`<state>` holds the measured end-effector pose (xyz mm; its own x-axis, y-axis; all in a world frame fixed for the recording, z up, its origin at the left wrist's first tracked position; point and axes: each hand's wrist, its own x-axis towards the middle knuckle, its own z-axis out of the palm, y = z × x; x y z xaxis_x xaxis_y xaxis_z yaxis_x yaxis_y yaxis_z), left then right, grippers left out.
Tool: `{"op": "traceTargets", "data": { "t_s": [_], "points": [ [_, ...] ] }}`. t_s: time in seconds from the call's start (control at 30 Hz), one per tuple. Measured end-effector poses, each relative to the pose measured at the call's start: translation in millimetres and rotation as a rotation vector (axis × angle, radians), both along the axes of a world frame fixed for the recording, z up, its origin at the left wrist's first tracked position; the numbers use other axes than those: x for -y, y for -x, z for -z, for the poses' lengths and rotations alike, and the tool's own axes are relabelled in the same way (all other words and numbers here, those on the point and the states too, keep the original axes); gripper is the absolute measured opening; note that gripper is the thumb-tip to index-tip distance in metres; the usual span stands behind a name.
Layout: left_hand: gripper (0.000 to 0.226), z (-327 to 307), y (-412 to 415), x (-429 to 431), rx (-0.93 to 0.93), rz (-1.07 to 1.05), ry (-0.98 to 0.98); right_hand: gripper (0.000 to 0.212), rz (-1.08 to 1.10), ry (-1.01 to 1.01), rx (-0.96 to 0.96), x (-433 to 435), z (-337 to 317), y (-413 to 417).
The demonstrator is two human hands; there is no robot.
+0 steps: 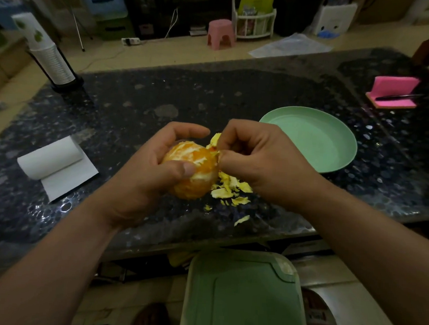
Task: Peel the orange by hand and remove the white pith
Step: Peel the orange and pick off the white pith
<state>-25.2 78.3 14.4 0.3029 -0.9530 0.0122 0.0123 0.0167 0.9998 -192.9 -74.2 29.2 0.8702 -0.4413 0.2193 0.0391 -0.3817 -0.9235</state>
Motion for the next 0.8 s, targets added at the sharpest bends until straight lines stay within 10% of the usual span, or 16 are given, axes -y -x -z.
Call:
{"op": "traceTargets", "data": {
  "t_s": [0.8],
  "points": [
    [0.088, -7.4, -3.4, -2.3, -0.374, 0.016, 0.086, 0.015, 0.202, -0.274, -0.032, 23.1, 18.6, -8.3]
  ]
}}
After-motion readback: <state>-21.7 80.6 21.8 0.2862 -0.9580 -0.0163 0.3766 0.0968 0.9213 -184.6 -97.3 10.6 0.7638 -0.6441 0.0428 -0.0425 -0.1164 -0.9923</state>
